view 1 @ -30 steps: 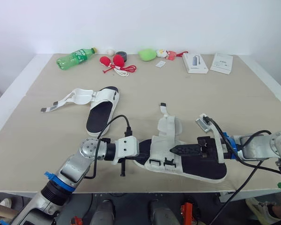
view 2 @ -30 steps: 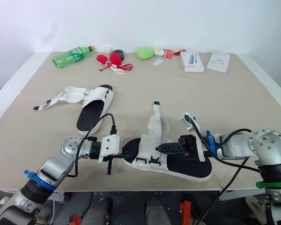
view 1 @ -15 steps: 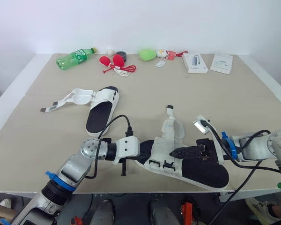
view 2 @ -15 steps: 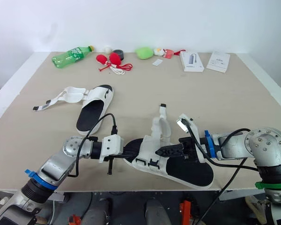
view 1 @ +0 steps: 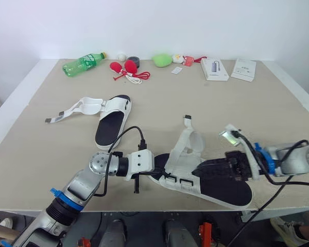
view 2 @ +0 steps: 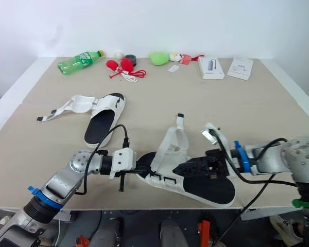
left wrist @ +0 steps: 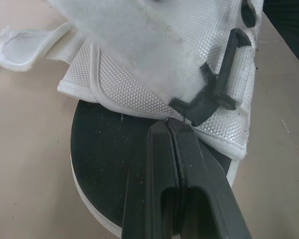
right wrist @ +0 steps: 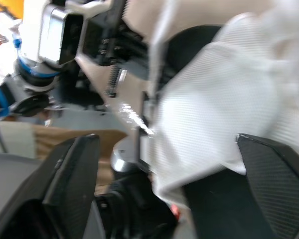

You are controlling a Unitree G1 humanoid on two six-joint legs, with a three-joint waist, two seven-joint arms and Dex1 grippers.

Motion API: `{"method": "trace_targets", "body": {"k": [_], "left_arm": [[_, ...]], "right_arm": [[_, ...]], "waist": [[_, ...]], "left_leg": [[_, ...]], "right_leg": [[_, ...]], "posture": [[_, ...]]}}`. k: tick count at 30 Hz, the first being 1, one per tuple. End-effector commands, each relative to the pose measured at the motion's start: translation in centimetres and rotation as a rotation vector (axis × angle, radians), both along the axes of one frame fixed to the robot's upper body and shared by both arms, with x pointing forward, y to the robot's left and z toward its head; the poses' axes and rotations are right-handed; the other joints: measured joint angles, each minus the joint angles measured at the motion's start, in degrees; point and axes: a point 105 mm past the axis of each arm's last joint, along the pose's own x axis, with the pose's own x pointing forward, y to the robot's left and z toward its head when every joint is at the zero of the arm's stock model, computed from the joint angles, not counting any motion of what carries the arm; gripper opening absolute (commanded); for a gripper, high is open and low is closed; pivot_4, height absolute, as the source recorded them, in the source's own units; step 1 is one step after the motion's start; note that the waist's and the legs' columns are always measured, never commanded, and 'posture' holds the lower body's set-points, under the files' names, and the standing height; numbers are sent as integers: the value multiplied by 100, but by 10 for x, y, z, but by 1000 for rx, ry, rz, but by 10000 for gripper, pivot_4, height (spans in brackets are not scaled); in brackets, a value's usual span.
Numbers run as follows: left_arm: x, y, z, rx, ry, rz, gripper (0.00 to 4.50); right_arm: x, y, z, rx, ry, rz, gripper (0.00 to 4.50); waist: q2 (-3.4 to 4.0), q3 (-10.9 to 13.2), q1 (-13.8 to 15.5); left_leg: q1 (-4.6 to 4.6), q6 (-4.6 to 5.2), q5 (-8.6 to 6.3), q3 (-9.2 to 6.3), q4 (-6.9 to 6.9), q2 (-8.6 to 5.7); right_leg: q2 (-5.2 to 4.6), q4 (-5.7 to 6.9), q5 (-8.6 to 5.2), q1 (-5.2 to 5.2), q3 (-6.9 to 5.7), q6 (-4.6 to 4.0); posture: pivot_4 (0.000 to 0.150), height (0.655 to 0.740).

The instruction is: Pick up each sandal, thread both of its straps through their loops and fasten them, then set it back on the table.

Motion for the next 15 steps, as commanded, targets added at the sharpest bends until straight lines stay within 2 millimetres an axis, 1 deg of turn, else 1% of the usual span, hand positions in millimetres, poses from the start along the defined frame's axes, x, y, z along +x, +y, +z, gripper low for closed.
{"method": "trace_targets", "body": {"k": [1,2,3,8,11,12,13,15], "left_arm": [[1,10,-25,95,56,40,0],[1,10,-25,95,57,40,0],[1,10,-25,95,57,40,0],[2,10,-25,97,55,32,0],[3,10,-24,95,54,32,0],[3,10,-24,96,53,29,0],[3,10,-24,96,52,27,0],[3,10,-23,94,51,26,0]], "right_arm": [[18,-24,14,-132,-322,-5,44464],[21,-31,13,-201,-450,40,44464],[22,-36,11,-250,-541,95,44464],[9,-37,-9,-310,-761,294,44464],[14,-34,-14,-327,-879,312,44464],[15,-30,-14,-304,-911,315,44464],[16,-26,-13,-286,-933,310,44464],[20,-23,-18,-297,-963,311,44464]], "waist": [[4,-2,4],[6,-3,9],[6,-3,8],[11,-8,-1],[12,-9,-7],[11,-9,-8],[11,-8,-9],[10,-8,-11]], "left_leg": [[0,0,0,0,0,0],[1,0,0,1,0,0],[0,-1,-1,3,0,-1],[10,-5,-2,15,-1,0],[11,-7,0,15,2,0],[13,-9,1,16,3,0],[13,-10,1,15,6,0],[14,-11,3,15,8,0]], "right_leg": [[0,0,0,0,0,0],[0,0,0,-1,0,1],[-2,0,-1,-2,-1,2],[-6,0,-3,1,-1,4],[-6,0,-2,2,-1,5],[-6,0,-2,5,-1,5],[-6,0,-2,6,-1,5],[-6,0,-2,8,0,5]], "posture": [[1500,7400],[1500,7400],[1500,7400],[1500,7400],[1500,7400],[1500,7400],[1500,7400],[1500,7400]]}}
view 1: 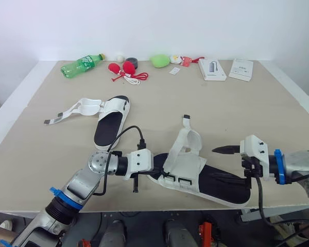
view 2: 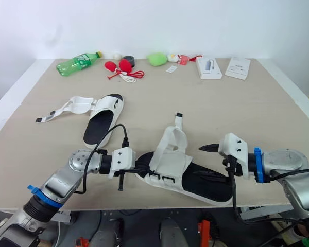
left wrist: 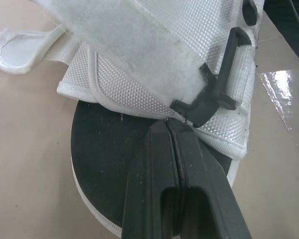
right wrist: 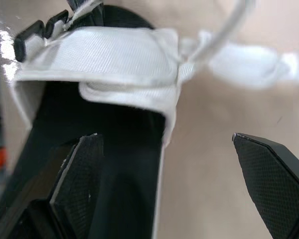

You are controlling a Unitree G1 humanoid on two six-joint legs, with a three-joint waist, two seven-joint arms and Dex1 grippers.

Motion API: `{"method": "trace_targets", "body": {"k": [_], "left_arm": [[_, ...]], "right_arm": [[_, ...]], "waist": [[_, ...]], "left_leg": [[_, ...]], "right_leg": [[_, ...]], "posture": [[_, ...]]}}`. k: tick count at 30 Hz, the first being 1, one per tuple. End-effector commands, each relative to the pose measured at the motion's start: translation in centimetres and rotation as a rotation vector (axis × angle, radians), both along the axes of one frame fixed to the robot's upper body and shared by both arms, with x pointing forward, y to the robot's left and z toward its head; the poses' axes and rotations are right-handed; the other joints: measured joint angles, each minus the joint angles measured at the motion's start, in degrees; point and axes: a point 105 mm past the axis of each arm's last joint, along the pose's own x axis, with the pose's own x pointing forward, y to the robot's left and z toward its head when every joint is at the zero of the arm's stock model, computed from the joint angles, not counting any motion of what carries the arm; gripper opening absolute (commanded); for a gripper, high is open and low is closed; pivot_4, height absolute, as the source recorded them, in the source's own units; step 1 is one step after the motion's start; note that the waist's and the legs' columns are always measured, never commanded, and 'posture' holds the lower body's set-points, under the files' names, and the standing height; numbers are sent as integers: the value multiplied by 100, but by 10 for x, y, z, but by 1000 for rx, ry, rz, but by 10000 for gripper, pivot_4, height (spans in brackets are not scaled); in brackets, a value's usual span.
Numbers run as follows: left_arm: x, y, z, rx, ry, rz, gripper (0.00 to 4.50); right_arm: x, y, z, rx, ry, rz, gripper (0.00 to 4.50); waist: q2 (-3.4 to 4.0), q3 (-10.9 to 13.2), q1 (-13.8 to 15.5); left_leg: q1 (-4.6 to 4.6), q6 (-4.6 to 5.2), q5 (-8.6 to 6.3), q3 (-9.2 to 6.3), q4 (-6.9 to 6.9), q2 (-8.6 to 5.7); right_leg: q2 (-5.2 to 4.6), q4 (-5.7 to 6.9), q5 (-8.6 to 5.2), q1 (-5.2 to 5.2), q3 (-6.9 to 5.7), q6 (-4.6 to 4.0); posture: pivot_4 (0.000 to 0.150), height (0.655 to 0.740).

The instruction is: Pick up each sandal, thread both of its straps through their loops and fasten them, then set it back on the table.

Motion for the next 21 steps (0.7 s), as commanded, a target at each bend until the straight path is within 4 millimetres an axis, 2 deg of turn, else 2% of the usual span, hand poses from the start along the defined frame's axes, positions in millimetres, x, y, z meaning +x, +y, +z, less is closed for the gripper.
{"method": "trace_targets", "body": {"k": [1,3,6,7,11,14,21], "left_arm": [[1,8,-22,84,50,26,0],[1,8,-21,82,49,26,0],[1,8,-19,78,45,28,0],[1,8,-19,78,45,29,0],[3,9,-17,74,39,38,0],[6,10,-16,71,33,51,0],[17,16,-12,73,8,93,0]], "right_arm": [[7,3,1,-24,-80,16,44464],[7,2,-6,-24,-67,19,44464],[11,4,-11,2,-57,10,36401],[11,5,-13,-5,-56,19,30418],[21,7,-16,34,-49,3,12273],[28,11,-14,74,-37,-3,1135],[52,27,-1,121,-49,-1,1135]], "waist": [[-1,0,-1],[-1,0,0],[0,0,0],[1,0,0],[-1,0,-4],[-1,0,-4],[-1,0,-17]], "left_leg": [[1,0,0,0,1,0],[0,-1,1,0,1,0],[0,-1,1,0,-1,0],[0,-1,1,0,-4,0],[6,-1,1,-1,-3,0],[8,0,4,-1,0,0],[10,3,8,-1,0,0]], "right_leg": [[0,0,0,1,0,0],[0,0,0,3,0,0],[0,0,0,4,0,-1],[1,1,1,4,0,-1],[2,1,1,9,0,-1],[1,1,1,11,1,-2],[3,3,7,11,2,-5]], "posture": [[1500,7400],[1500,7400],[1500,7400],[1500,7400],[1500,7400],[1500,7400],[1500,7400]]}}
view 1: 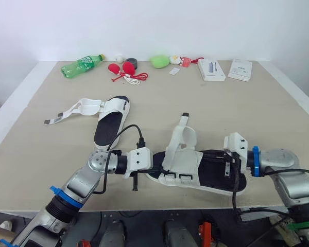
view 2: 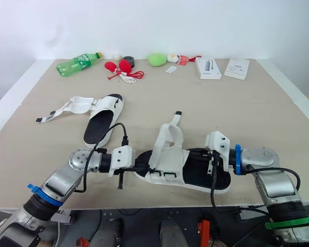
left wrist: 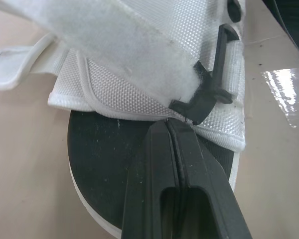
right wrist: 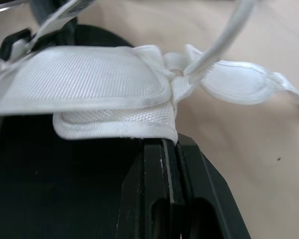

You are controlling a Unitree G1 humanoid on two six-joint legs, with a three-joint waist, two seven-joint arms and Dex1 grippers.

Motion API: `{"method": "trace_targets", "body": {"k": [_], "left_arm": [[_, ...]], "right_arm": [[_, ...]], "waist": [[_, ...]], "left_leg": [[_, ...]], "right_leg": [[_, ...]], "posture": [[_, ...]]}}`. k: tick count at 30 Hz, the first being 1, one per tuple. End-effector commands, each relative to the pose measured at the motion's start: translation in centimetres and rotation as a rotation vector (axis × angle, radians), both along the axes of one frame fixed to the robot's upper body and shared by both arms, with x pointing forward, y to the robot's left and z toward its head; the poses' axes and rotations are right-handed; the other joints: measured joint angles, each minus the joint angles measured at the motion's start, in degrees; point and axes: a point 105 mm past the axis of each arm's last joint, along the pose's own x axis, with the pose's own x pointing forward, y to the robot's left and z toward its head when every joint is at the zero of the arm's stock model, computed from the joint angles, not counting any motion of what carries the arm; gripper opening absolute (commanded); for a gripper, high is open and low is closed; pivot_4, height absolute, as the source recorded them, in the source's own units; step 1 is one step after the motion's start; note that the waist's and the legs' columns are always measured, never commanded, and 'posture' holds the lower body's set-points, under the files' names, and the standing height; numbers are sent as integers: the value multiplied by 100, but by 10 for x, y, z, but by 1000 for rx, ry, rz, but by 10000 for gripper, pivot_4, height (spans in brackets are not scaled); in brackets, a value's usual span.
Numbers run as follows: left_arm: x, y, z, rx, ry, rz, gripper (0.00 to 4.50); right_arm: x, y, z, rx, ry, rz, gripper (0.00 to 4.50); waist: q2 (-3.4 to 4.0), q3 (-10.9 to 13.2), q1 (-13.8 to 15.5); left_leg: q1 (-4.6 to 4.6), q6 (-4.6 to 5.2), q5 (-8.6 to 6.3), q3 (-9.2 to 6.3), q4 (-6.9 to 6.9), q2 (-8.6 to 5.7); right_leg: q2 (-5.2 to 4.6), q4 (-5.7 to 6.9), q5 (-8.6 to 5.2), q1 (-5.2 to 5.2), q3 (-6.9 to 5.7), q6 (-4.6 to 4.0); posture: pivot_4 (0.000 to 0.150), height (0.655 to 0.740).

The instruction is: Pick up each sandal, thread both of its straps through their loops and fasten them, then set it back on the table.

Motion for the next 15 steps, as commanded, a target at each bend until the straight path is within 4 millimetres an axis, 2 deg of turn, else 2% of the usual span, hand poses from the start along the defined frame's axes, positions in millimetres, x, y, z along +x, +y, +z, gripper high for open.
{"method": "trace_targets", "body": {"k": [1,9,15], "left_arm": [[13,14,-14,75,10,78,0],[31,22,-9,79,-27,138,0],[32,25,-12,85,-20,141,0]], "right_arm": [[16,10,16,19,-53,6,1135],[35,23,18,1,-78,31,1135],[31,19,16,-12,-54,27,1135]], "waist": [[0,0,-14],[0,0,-5],[1,0,-8]], "left_leg": [[0,0,0,0,0,1],[-3,1,1,0,-6,0],[-1,1,1,-1,-9,1]], "right_leg": [[1,0,1,-1,0,0],[2,1,10,-3,0,3],[4,1,11,-3,0,3]], "posture": [[1500,7400],[1500,7400],[1500,7400]]}}
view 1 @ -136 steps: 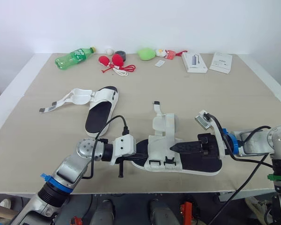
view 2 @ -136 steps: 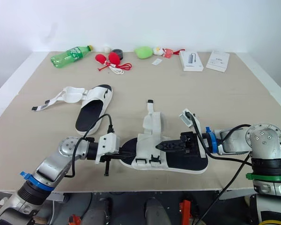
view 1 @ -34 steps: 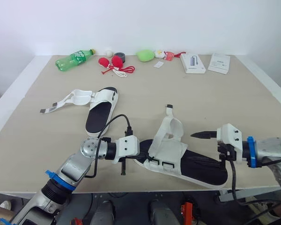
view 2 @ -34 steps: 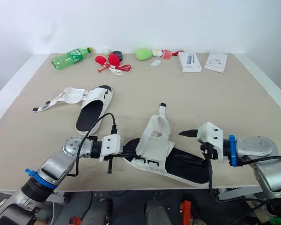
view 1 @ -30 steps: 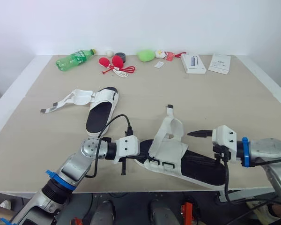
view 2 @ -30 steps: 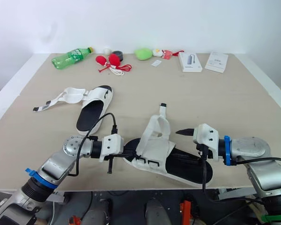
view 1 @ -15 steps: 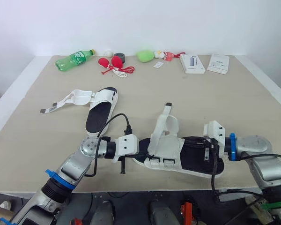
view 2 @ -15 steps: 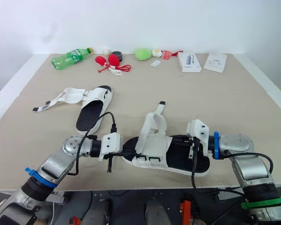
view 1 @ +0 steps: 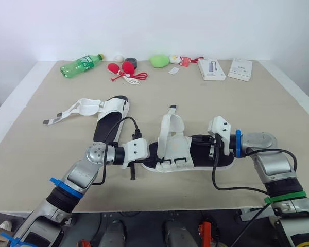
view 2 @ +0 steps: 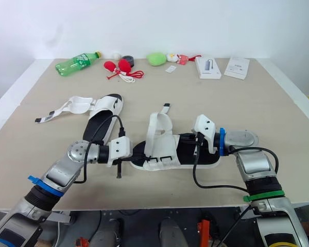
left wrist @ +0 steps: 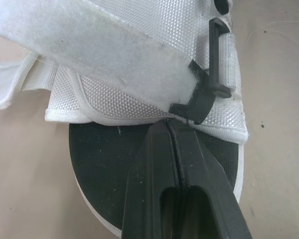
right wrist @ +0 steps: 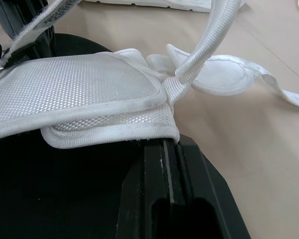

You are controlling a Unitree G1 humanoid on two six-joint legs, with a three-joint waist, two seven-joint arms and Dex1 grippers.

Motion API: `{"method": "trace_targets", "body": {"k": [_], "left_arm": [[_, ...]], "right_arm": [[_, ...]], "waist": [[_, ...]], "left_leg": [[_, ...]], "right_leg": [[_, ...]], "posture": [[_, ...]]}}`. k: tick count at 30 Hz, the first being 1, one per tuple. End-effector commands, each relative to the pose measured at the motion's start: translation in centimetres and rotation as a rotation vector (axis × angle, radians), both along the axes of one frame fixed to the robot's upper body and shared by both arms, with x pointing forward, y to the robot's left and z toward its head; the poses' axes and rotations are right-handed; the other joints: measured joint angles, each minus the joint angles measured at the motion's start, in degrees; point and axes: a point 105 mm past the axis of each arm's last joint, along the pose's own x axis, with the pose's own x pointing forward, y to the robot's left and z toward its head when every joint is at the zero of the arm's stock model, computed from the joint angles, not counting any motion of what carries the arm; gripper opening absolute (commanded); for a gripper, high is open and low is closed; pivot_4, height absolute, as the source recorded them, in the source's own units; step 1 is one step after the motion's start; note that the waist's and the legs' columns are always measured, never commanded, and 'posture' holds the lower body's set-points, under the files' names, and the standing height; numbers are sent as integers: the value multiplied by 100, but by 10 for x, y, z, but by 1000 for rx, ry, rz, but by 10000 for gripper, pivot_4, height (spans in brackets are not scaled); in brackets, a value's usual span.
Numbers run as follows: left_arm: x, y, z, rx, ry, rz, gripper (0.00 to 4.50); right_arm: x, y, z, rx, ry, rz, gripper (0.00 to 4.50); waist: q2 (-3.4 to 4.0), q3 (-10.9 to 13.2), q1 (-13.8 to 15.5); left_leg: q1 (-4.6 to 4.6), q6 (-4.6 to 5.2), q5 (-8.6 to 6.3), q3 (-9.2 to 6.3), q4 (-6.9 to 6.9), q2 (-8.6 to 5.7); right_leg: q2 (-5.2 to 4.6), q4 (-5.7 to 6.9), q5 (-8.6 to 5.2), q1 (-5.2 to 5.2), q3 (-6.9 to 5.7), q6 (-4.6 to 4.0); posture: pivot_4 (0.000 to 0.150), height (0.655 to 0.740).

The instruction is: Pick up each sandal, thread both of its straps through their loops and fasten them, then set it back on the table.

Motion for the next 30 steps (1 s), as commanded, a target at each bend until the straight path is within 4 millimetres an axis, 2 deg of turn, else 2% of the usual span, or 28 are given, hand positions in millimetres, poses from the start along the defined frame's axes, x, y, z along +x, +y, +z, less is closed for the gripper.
{"method": "trace_targets", "body": {"k": [1,5,6,8,9,11,12,14,16,18,20,22,24,26,27,28,29,30], "left_arm": [[7,15,-17,62,35,75,0],[5,13,-19,63,44,67,0],[5,13,-19,64,46,65,0],[4,12,-21,68,50,58,0],[4,12,-21,70,52,54,0],[3,12,-22,72,53,50,0],[3,11,-22,73,54,49,0],[3,12,-22,75,54,48,0],[4,12,-22,79,54,46,0],[4,12,-23,81,54,43,0],[5,11,-23,83,51,39,0],[5,10,-23,82,50,35,0],[5,9,-23,81,48,33,0],[5,8,-23,79,47,29,0],[4,8,-23,79,47,28,0],[4,8,-23,78,47,27,0],[3,8,-23,79,47,25,0],[2,8,-24,79,48,23,0]], "right_arm": [[-6,-3,9,-3,-11,25,1135],[-11,-13,13,-14,15,18,15332],[-14,-16,14,-16,31,17,21091],[-20,-24,17,-14,61,9,29160],[-26,-27,18,-5,92,13,35176],[-34,-32,24,41,155,1,42488],[-38,-34,27,70,198,-5,44049],[-46,-33,39,118,261,-3,44049],[-51,-28,59,211,313,-2,44049],[-47,-17,79,308,311,-5,44049],[-42,-2,89,370,308,-19,44049],[-35,10,91,406,294,-50,38783],[-34,22,83,394,323,-83,32494],[-45,36,63,288,357,-59,21486],[-48,40,58,259,362,-51,16894],[-50,42,53,245,367,-52,10429],[-51,42,47,232,376,-60,7215],[-52,41,42,213,380,-66,2159]], "waist": [[0,0,0],[0,0,4],[0,0,1],[0,0,6],[0,0,8],[1,-1,3],[1,-1,3],[3,-2,0],[4,-2,0],[5,-3,-8],[5,-3,-18],[-3,-8,-13],[-4,-8,0],[-3,-8,18],[-3,-9,22],[-3,-8,22],[-2,-9,22],[-3,-9,24]], "left_leg": [[0,0,0,0,0,0],[0,0,0,0,0,0],[0,0,0,0,0,0],[0,0,0,0,0,0],[0,0,0,0,0,0],[0,0,0,0,0,0],[0,0,0,0,0,0],[1,0,0,0,1,0],[2,0,0,0,1,0],[2,1,0,0,3,0],[7,1,1,0,4,0],[7,5,3,-1,4,0],[6,5,4,-1,4,1],[-6,5,4,-1,4,-1],[-12,5,4,-1,3,-3],[-12,4,2,-1,-2,-3],[-12,3,2,-1,-2,-3],[-13,3,2,-1,-4,-4]], "right_leg": [[0,0,0,0,0,0],[0,0,0,1,0,-1],[-1,0,-1,1,0,-1],[-1,0,0,1,1,-1],[0,0,0,1,1,-1],[-1,0,0,2,1,-1],[-1,0,0,2,2,0],[-1,1,0,2,2,0],[-1,2,0,2,3,0],[0,3,0,2,3,0],[0,3,3,2,4,1],[1,3,6,2,3,3],[2,3,6,2,3,3],[-1,2,6,-4,3,3],[-2,2,3,-9,5,3],[-2,2,-5,-8,4,1],[-2,2,-5,-9,5,1],[-2,2,-6,-9,6,2]], "posture": [[1500,7400],[1500,7400],[1500,7400],[1500,7400],[1500,7400],[1500,7400],[1500,7400],[1500,7400],[1500,7400],[1500,7400],[1500,7400],[1500,7400],[1500,7400],[1500,7400],[1500,7400],[1500,7400],[1500,7400],[1500,7400]]}}
